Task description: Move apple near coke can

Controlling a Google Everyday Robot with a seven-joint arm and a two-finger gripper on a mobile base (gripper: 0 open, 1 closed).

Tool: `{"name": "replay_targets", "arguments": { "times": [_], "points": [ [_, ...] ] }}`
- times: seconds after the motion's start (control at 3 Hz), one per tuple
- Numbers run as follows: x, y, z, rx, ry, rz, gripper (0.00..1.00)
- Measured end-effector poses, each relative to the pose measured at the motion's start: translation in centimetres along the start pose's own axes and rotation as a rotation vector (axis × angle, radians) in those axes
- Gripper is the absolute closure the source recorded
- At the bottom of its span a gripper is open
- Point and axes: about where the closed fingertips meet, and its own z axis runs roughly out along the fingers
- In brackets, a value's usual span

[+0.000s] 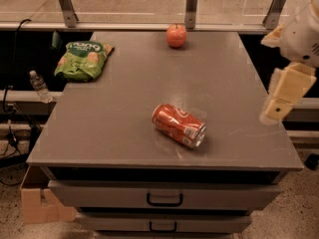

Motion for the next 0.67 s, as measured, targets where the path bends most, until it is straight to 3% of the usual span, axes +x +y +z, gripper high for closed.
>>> {"name": "replay_targets", "arguments": {
  "times": [0.67],
  "points": [
    [-6.6, -7.0, 5.7, 0.048, -0.202, -0.030, 0.00]
  ]
}}
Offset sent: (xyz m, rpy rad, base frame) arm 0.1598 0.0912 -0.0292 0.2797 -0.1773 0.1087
